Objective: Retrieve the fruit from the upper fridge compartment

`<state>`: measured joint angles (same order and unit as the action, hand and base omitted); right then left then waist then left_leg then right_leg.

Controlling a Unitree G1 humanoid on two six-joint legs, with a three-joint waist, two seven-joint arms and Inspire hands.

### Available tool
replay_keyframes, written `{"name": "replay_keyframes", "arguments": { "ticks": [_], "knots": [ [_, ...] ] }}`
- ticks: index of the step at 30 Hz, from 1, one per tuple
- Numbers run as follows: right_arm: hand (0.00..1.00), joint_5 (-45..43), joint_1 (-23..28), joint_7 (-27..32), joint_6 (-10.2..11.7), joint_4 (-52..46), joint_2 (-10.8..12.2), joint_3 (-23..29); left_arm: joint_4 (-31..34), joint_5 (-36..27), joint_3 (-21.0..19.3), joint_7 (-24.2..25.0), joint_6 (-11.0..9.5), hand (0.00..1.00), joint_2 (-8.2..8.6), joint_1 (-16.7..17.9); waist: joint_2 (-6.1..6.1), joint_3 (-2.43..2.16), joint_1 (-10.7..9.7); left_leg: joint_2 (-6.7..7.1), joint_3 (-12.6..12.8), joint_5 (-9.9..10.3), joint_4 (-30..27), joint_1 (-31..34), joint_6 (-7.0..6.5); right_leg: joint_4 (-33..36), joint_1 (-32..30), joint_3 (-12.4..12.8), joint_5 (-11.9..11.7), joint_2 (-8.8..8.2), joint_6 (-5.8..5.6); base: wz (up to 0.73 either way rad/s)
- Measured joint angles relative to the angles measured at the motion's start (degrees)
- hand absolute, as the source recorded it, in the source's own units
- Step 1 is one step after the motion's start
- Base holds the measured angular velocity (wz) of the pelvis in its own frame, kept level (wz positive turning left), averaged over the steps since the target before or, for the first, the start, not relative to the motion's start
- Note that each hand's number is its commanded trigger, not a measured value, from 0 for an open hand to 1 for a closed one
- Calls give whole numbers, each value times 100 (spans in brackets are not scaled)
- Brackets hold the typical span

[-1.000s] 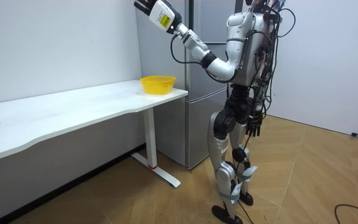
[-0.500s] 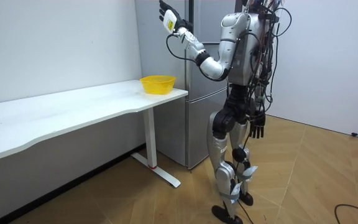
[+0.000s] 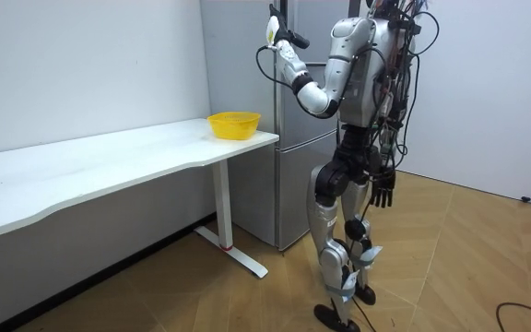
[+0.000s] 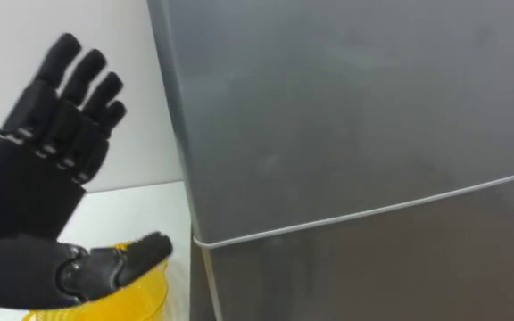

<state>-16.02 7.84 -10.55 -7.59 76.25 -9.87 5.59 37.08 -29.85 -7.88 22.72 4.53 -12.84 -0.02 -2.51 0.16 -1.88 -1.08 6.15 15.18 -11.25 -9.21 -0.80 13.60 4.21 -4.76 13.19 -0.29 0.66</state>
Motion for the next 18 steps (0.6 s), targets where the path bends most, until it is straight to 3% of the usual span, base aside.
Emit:
{"name": "replay_keyframes", "arguments": {
  "ticks": [9,18],
  "knots": [
    [0,-2,-142,135,-3,-18,-7,6,-2,0,81,426,252,0,-2,-2,9,4,-100,-30,4,-1,46,-11,3,-16,11,1,-19,39,32,0],
    [0,4,-204,162,-2,-4,-9,2,-20,2,139,542,269,0,-12,-91,21,4,-123,-34,1,-1,48,-34,3,-108,81,3,-32,35,30,0]
  ]
}}
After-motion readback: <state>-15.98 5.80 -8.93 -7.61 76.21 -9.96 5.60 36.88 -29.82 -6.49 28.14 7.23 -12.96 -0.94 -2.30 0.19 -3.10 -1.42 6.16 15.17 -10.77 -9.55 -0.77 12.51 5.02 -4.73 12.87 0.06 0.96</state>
